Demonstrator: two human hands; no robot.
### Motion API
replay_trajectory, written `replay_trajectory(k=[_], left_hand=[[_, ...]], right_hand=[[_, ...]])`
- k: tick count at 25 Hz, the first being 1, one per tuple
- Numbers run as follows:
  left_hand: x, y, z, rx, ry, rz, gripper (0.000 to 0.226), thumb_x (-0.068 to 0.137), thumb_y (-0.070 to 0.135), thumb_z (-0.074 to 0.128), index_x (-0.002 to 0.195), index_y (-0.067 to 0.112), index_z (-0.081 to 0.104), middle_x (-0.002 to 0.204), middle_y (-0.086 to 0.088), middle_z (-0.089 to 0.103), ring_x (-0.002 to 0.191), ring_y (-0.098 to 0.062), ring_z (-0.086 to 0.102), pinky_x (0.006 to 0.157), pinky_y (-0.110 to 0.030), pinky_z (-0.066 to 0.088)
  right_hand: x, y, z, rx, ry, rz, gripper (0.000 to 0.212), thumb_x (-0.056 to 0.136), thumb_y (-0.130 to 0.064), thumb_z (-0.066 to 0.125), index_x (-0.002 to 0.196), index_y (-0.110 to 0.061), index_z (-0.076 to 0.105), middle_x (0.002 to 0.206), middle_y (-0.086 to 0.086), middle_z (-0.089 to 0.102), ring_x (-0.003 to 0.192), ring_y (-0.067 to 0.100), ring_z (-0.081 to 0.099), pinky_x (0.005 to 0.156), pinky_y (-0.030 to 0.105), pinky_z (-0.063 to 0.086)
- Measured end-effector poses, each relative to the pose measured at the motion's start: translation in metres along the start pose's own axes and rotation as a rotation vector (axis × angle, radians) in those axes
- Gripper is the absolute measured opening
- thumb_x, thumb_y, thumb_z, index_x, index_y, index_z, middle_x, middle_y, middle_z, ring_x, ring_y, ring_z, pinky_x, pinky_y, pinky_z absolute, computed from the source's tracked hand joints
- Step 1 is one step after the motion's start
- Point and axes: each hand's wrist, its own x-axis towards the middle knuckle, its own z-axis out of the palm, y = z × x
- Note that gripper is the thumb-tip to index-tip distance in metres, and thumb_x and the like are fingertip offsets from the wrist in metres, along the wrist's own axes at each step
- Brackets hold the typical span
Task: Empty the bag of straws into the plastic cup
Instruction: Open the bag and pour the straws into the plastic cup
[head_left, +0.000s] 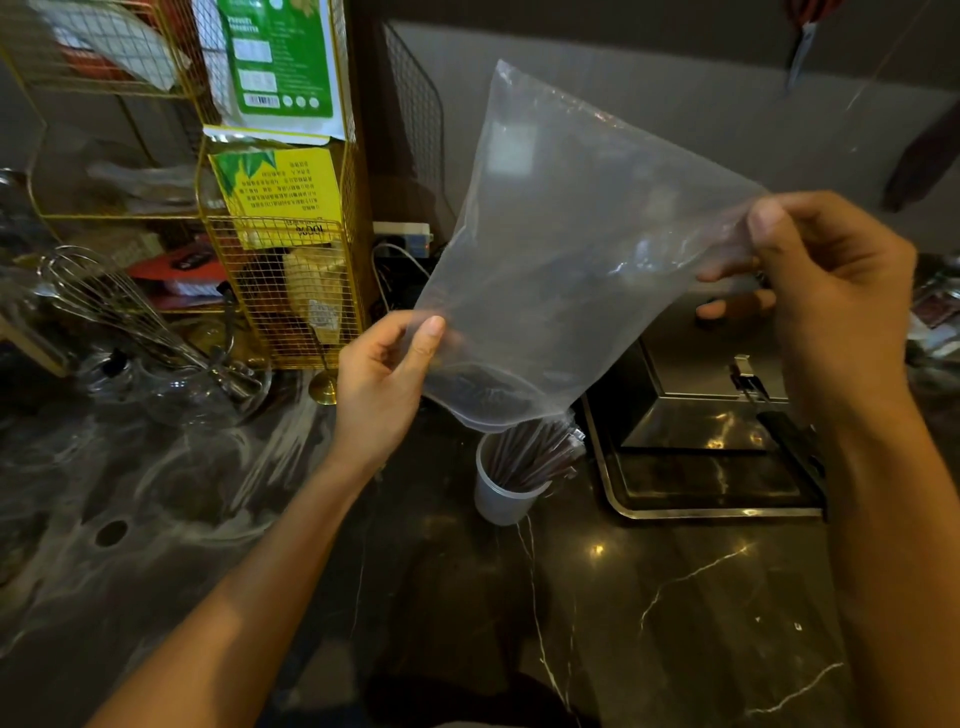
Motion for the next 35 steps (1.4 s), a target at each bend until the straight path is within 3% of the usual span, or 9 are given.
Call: replay_trajectory(k=[5, 9, 13, 17, 20, 22, 26, 32, 35], left_hand=[[-0.01, -0.015, -0.007, -0.033, 0.095, -0.101, 0.021, 0.105, 0.016, 0.054, 0.094, 0.008, 0.07, 0.084, -0.016, 0.07, 0.074, -0.013, 0.068, 0.066, -0.023, 0.056], [-0.042, -0.027, 0.006, -0.122, 0.042, -0.192, 0.021, 0.106, 0.017, 0.051, 0.098, 0.014, 0.07, 0.09, -0.008, 0.075, 0.073, -0.021, 0.074, 0.065, -0.03, 0.062], [-0.058, -0.016, 0.027, -0.162, 0.014, -0.24, 0.022, 0.105, 0.024, 0.051, 0.099, 0.019, 0.071, 0.081, 0.007, 0.074, 0.073, -0.008, 0.068, 0.067, -0.024, 0.055], [-0.056, 0.012, 0.05, -0.245, -0.137, -0.172, 0.02, 0.102, 0.03, 0.053, 0.098, 0.021, 0.07, 0.081, 0.01, 0.073, 0.074, -0.006, 0.069, 0.069, -0.025, 0.058], [-0.058, 0.026, 0.077, -0.312, -0.258, -0.161, 0.017, 0.102, 0.03, 0.058, 0.1, 0.021, 0.072, 0.086, 0.008, 0.075, 0.079, -0.008, 0.072, 0.074, -0.028, 0.06], [-0.071, 0.028, 0.099, -0.349, -0.371, -0.226, 0.017, 0.1, 0.03, 0.06, 0.099, 0.018, 0.072, 0.085, 0.005, 0.076, 0.077, -0.007, 0.074, 0.071, -0.024, 0.06], [-0.118, 0.005, 0.137, -0.289, -0.599, -0.419, 0.022, 0.092, 0.032, 0.06, 0.099, 0.016, 0.073, 0.084, -0.002, 0.08, 0.073, -0.013, 0.077, 0.064, -0.023, 0.062], [-0.179, -0.057, 0.157, -0.028, -0.788, -0.664, 0.019, 0.101, 0.028, 0.059, 0.095, 0.017, 0.073, 0.084, -0.009, 0.078, 0.061, -0.021, 0.073, 0.06, -0.039, 0.059], [-0.185, -0.074, 0.172, 0.027, -0.813, -0.741, 0.015, 0.1, 0.025, 0.062, 0.109, 0.017, 0.071, 0.093, -0.007, 0.078, 0.077, -0.022, 0.076, 0.066, -0.029, 0.063]], right_hand=[[-0.012, 0.026, 0.018, 0.117, -0.182, 0.368, 0.031, 0.086, -0.033, 0.073, 0.116, -0.024, 0.069, 0.108, 0.004, 0.077, 0.064, 0.014, 0.07, 0.046, 0.025, 0.055], [-0.053, 0.056, 0.038, -0.001, -0.394, 0.617, 0.042, 0.087, -0.036, 0.074, 0.126, -0.021, 0.066, 0.115, -0.002, 0.074, 0.062, 0.014, 0.067, 0.047, 0.027, 0.054], [-0.092, 0.083, 0.03, -0.018, -0.262, 0.767, 0.047, 0.095, -0.034, 0.071, 0.137, -0.016, 0.059, 0.119, 0.001, 0.071, 0.059, 0.012, 0.065, 0.047, 0.026, 0.053], [-0.124, 0.09, 0.007, 0.151, -0.303, 0.893, 0.041, 0.097, -0.045, 0.064, 0.129, -0.02, 0.069, 0.113, 0.005, 0.078, 0.055, 0.013, 0.057, 0.05, 0.027, 0.048], [-0.149, 0.091, -0.022, 0.308, -0.171, 0.843, 0.041, 0.095, -0.036, 0.065, 0.118, -0.002, 0.071, 0.082, 0.026, 0.056, 0.052, 0.016, 0.042, 0.046, 0.026, 0.039], [-0.175, 0.096, -0.044, 0.324, -0.053, 0.86, 0.045, 0.091, -0.032, 0.069, 0.108, 0.009, 0.066, 0.08, 0.02, 0.047, 0.052, 0.019, 0.035, 0.044, 0.026, 0.035], [-0.25, 0.123, -0.079, 0.28, 0.034, 1.037, 0.025, 0.084, -0.036, 0.079, 0.084, -0.012, 0.073, 0.073, 0.019, 0.045, 0.046, 0.017, 0.037, 0.042, 0.026, 0.036], [-0.346, 0.155, -0.1, 0.264, 0.167, 1.325, 0.016, 0.089, -0.019, 0.076, 0.091, -0.004, 0.072, 0.057, 0.013, 0.052, 0.039, 0.016, 0.04, 0.039, 0.023, 0.031], [-0.369, 0.169, -0.103, 0.288, 0.278, 1.393, 0.013, 0.091, -0.019, 0.076, 0.084, -0.008, 0.073, 0.06, 0.013, 0.049, 0.043, 0.019, 0.037, 0.037, 0.023, 0.035]])
